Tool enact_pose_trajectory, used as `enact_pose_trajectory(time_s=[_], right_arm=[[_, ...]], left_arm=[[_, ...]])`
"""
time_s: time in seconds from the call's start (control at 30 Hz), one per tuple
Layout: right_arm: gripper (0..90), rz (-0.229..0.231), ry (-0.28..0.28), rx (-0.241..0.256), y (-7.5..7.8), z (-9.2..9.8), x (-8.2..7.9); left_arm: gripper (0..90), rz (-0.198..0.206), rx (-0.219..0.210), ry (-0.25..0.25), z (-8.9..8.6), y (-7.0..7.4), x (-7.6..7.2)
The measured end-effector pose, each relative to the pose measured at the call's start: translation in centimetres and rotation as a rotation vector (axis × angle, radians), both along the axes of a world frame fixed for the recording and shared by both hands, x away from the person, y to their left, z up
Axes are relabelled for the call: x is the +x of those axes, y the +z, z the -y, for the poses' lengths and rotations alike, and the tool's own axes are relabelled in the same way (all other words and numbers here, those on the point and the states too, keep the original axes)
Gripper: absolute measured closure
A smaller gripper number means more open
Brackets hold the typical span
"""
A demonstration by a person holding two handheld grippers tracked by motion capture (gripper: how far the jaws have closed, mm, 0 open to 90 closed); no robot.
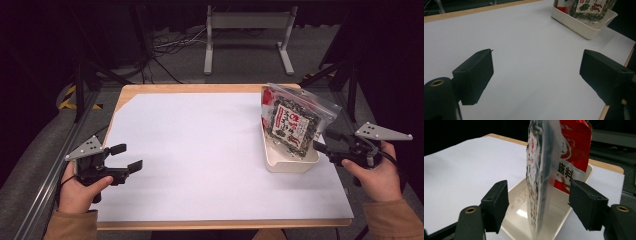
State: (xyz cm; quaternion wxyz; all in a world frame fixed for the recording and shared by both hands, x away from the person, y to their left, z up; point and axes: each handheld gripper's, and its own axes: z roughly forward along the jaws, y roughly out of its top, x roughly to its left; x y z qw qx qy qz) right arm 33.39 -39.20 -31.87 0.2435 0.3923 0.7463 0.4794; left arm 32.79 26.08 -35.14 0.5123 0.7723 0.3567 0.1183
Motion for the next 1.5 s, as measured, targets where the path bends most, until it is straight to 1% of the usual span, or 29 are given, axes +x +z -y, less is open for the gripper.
enact_pose_trajectory(time_s=[0.13,0.2,0.23,0.27,0.3,0.37,0.4,0.47,0.57,0.6,0.63,0.67,0.7,0.73,0.77,0.8,0.87,0.9,1.03,1.1,1.13,1.17,1.2,1.23,1.3,1.33,1.4,1.43,1.5], right_arm=[[31.8,0.016,0.001,-0.004,0.4,-0.1,-1.5],[31.9,0.027,0.005,-0.001,0.6,-0.3,-2.0],[31.8,0.032,0.009,-0.001,0.8,-0.5,-2.4],[31.9,0.035,0.016,0.002,1.0,-0.7,-2.6],[31.9,0.041,0.025,0.004,1.1,-1.1,-3.0],[31.8,0.045,0.050,0.010,1.1,-1.7,-3.3],[31.7,0.042,0.062,0.014,1.1,-2.0,-3.5],[31.6,0.039,0.093,0.016,1.0,-2.8,-3.6],[31.4,0.039,0.131,0.024,0.8,-3.8,-3.7],[31.4,0.039,0.148,0.030,0.7,-4.3,-3.7],[31.4,0.037,0.163,0.038,0.6,-4.7,-3.6],[31.4,0.035,0.176,0.051,0.5,-5.0,-3.6],[31.4,0.031,0.193,0.071,0.4,-5.5,-3.5],[31.4,0.031,0.193,0.071,0.4,-5.5,-3.5],[31.4,0.029,0.208,0.080,0.2,-5.9,-3.4],[31.4,0.027,0.234,0.087,-0.1,-6.5,-3.3],[31.4,0.022,0.254,0.091,-0.4,-7.2,-3.1],[31.4,0.019,0.262,0.090,-0.6,-7.6,-3.0],[31.3,0.008,0.284,0.074,-1.6,-9.0,-2.6],[31.2,-0.002,0.298,0.076,-2.0,-9.7,-2.4],[31.0,-0.005,0.305,0.077,-2.2,-10.1,-2.3],[30.9,-0.008,0.315,0.078,-2.5,-10.4,-2.2],[30.9,-0.008,0.319,0.074,-2.6,-10.7,-2.1],[30.9,-0.013,0.321,0.066,-2.9,-11.1,-2.1],[30.8,-0.021,0.326,0.038,-3.4,-11.9,-1.9],[30.8,-0.025,0.331,0.028,-3.7,-12.2,-1.9],[30.8,-0.034,0.336,0.019,-4.1,-12.7,-1.8],[30.7,-0.038,0.340,0.016,-4.2,-12.9,-1.8],[30.7,-0.047,0.346,0.002,-4.7,-13.3,-1.8]], left_arm=[[12.2,-0.002,0.005,-0.013,0.2,-0.1,0.0],[11.8,0.001,0.018,-0.025,0.3,-0.1,0.1],[11.7,-0.006,0.015,-0.029,0.3,-0.1,0.0],[11.5,0.001,0.022,-0.041,0.3,-0.1,0.1],[11.2,-0.004,0.017,-0.050,0.4,-0.2,0.0],[10.7,-0.007,0.023,-0.070,0.5,-0.2,0.0],[10.5,-0.006,0.036,-0.081,0.5,-0.2,0.0],[10.0,-0.013,0.041,-0.102,0.6,-0.2,-0.1],[9.8,-0.020,0.037,-0.110,0.7,-0.3,-0.1],[9.7,-0.035,0.022,-0.138,0.7,-0.4,-0.2],[9.8,-0.027,0.024,-0.149,0.7,-0.4,-0.1],[10.0,-0.044,0.007,-0.162,0.7,-0.5,-0.2],[10.4,-0.045,0.004,-0.171,0.7,-0.5,-0.3],[10.6,-0.045,0.004,-0.171,0.7,-0.5,-0.3],[10.6,-0.037,0.010,-0.182,0.7,-0.5,-0.3],[10.6,-0.042,0.003,-0.185,0.8,-0.5,-0.4],[10.8,-0.039,0.006,-0.208,0.9,-0.6,-0.5],[10.5,-0.040,0.008,-0.221,0.9,-0.6,-0.5],[8.4,-0.057,0.018,-0.216,1.0,-0.8,-0.6],[8.2,-0.056,0.020,-0.209,0.8,-0.8,-0.6],[8.2,-0.043,0.029,-0.207,0.7,-0.8,-0.5],[8.1,-0.052,0.020,-0.206,0.8,-0.8,-0.6],[8.1,-0.049,0.025,-0.206,0.8,-0.8,-0.6],[8.1,-0.055,0.020,-0.210,0.8,-0.8,-0.7],[7.8,-0.052,0.020,-0.215,0.8,-0.9,-0.8],[7.8,-0.062,0.018,-0.216,0.8,-1.0,-0.9],[7.9,-0.054,0.025,-0.211,0.8,-1.3,-1.2],[7.9,-0.052,0.019,-0.212,0.8,-1.5,-1.3],[7.9,-0.056,0.020,-0.219,0.9,-1.7,-1.5]])
